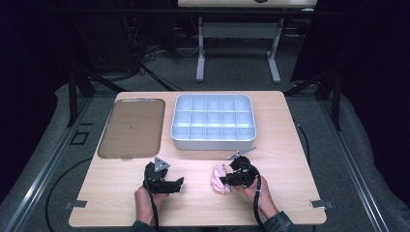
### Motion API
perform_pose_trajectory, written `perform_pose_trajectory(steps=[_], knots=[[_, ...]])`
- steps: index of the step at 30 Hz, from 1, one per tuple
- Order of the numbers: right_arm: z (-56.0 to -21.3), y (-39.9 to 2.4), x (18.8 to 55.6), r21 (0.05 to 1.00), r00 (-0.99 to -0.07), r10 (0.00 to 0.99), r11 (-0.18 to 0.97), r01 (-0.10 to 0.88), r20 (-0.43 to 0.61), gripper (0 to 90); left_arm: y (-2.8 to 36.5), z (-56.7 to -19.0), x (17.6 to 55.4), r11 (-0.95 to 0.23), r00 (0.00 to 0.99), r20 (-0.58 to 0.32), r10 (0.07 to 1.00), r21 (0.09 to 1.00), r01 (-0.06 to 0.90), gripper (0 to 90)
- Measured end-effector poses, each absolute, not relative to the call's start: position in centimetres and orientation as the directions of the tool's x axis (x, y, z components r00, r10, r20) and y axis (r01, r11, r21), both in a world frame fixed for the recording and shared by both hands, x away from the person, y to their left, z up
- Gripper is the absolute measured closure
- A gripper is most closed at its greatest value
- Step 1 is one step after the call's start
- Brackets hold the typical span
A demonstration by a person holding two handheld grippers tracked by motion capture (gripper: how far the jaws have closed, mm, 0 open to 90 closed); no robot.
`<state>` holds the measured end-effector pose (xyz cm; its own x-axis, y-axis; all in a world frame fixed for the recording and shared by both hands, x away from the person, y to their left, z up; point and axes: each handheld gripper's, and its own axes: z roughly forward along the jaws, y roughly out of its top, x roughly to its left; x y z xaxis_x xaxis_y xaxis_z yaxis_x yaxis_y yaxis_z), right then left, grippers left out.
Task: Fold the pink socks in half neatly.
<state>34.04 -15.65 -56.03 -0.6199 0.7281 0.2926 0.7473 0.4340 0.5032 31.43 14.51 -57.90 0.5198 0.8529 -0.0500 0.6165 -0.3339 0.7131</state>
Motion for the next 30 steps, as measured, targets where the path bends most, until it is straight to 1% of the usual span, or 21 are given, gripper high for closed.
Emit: perform_pose_trajectory(steps=[6,12,19,21,24,26,27,28,29,30], knots=[[-56.2,-15.7,34.0,0.516,-0.624,0.723,0.428,0.741,0.297,75.1,14.5,-58.7,31.0,-0.349,0.51,-0.016,0.86,0.711,0.611,11.8],[-56.2,-15.8,34.0,0.528,-0.639,0.713,0.439,0.728,0.289,75.6,14.5,-58.9,30.7,-0.358,0.516,0.0,0.857,0.721,0.593,11.5],[-56.3,-15.9,33.8,0.547,-0.643,0.711,0.43,0.718,0.284,76.4,14.6,-59.1,30.6,-0.35,0.514,0.001,0.858,0.734,0.583,11.3],[-56.2,-16.0,33.8,0.541,-0.648,0.711,0.444,0.715,0.273,76.6,14.6,-59.1,30.6,-0.35,0.513,0.002,0.858,0.734,0.582,11.3],[-56.3,-16.0,33.7,0.549,-0.643,0.711,0.429,0.717,0.284,77.4,14.5,-59.1,30.6,-0.347,0.512,0.0,0.859,0.735,0.582,11.3],[-56.2,-16.0,33.6,0.553,-0.647,0.71,0.432,0.712,0.279,78.1,14.5,-59.1,30.6,-0.347,0.512,0.001,0.859,0.735,0.582,11.3],[-56.1,-16.1,33.6,0.557,-0.654,0.706,0.438,0.706,0.273,80.6,14.5,-59.1,30.6,-0.347,0.512,0.001,0.859,0.735,0.582,11.3],[-56.1,-16.1,33.6,0.557,-0.654,0.706,0.438,0.706,0.273,80.6,14.5,-59.1,30.6,-0.347,0.512,0.001,0.859,0.735,0.582,11.4],[-56.0,-16.2,33.5,0.564,-0.653,0.708,0.434,0.703,0.268,83.6,14.5,-59.1,30.6,-0.347,0.511,0.001,0.859,0.735,0.582,11.4],[-56.0,-16.3,33.4,0.569,-0.652,0.709,0.43,0.701,0.267,84.1,14.6,-59.1,30.6,-0.349,0.512,0.002,0.859,0.734,0.582,11.4]])
